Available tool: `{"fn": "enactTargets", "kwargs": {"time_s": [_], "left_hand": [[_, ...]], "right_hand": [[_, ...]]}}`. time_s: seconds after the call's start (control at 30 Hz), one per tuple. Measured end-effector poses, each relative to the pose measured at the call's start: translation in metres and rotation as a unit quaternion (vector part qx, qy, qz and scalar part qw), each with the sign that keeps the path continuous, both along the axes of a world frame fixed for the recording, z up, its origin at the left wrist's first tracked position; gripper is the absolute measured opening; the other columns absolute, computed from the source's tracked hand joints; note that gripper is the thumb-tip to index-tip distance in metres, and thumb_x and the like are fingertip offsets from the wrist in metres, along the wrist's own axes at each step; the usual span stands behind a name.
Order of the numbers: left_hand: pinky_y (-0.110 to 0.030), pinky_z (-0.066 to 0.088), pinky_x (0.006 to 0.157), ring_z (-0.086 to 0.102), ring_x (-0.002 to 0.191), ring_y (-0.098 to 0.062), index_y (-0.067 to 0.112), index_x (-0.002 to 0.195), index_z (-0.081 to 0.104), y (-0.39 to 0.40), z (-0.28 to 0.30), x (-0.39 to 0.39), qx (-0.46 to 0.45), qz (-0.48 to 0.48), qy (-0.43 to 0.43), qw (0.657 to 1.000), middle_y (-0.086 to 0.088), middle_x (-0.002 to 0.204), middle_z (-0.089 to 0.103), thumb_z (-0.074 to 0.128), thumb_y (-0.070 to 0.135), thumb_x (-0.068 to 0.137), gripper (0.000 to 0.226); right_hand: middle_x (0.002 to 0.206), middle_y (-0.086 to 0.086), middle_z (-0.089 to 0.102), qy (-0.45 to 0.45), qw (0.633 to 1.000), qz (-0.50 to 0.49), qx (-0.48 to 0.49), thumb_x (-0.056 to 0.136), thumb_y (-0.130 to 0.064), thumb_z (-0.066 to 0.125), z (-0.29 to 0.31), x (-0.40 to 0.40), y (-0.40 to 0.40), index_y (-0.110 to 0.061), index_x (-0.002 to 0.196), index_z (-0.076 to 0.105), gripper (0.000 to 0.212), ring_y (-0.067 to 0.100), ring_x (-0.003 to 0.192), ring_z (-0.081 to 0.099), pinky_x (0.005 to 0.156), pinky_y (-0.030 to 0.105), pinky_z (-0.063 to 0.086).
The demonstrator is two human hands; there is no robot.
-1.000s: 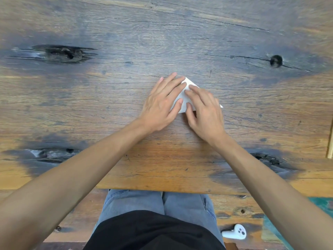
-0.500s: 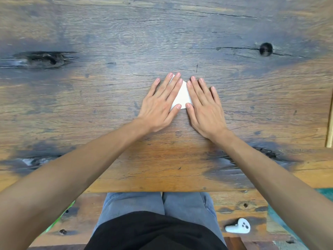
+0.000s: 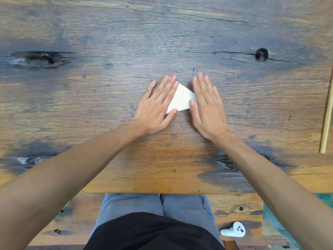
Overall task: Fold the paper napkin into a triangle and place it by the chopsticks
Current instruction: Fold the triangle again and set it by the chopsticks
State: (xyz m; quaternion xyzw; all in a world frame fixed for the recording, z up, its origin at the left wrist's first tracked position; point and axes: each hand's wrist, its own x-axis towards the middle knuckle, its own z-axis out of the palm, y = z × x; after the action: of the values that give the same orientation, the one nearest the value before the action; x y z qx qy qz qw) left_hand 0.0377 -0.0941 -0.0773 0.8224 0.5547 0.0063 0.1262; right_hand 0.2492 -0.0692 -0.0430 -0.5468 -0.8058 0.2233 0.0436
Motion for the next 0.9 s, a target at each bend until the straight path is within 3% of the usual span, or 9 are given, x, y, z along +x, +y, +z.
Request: {"fn": "enactTargets", "kwargs": {"time_s": [0.27, 0.5, 0.73, 0.9], "left_hand": [[-0.051, 0.012, 0.130, 0.007, 0.161, -0.029, 0.001, 0.162, 0.013, 0.000, -0.003, -0.001, -0.002, 0.006, -0.003, 1.000, -0.016, 0.172, 0.010, 0.032, 0.053, 0.103, 0.081], [-0.051, 0.012, 0.130, 0.005, 0.161, -0.030, 0.001, 0.162, 0.010, 0.001, -0.002, -0.002, -0.012, 0.002, -0.016, 1.000, -0.017, 0.172, 0.008, 0.031, 0.056, 0.102, 0.084], [-0.050, 0.010, 0.130, -0.001, 0.161, -0.029, 0.001, 0.162, 0.004, -0.016, 0.008, -0.039, -0.040, 0.005, 0.000, 0.999, -0.017, 0.173, 0.003, 0.021, 0.055, 0.104, 0.081], [-0.046, 0.006, 0.131, 0.000, 0.161, -0.027, 0.001, 0.162, 0.008, -0.027, 0.024, -0.039, -0.042, 0.038, -0.054, 0.997, -0.015, 0.173, 0.005, 0.022, 0.051, 0.105, 0.078]], "right_hand": [[0.175, 0.007, 0.013, -0.083, 0.987, 0.134, 0.033, 0.110, -0.040, 0.026, -0.021, -0.012, -0.003, -0.011, 0.166, 0.014, 0.064, 0.021, 0.162, 0.010, 0.131, 0.046, 0.016], [0.174, 0.008, 0.017, -0.078, 0.987, 0.126, 0.067, 0.109, -0.044, 0.027, -0.029, -0.010, -0.006, -0.011, 0.165, 0.017, 0.066, 0.020, 0.162, 0.014, 0.131, 0.044, 0.017], [0.175, 0.006, 0.011, -0.091, 0.993, 0.080, 0.014, 0.110, -0.040, 0.024, -0.018, 0.009, -0.013, -0.011, 0.166, 0.013, 0.063, 0.019, 0.162, 0.006, 0.132, 0.044, 0.010], [0.175, 0.004, 0.009, -0.055, 0.997, 0.058, 0.002, 0.110, -0.038, 0.022, -0.002, 0.005, -0.003, -0.014, 0.166, 0.012, 0.062, 0.017, 0.162, 0.003, 0.131, 0.040, 0.003]]}}
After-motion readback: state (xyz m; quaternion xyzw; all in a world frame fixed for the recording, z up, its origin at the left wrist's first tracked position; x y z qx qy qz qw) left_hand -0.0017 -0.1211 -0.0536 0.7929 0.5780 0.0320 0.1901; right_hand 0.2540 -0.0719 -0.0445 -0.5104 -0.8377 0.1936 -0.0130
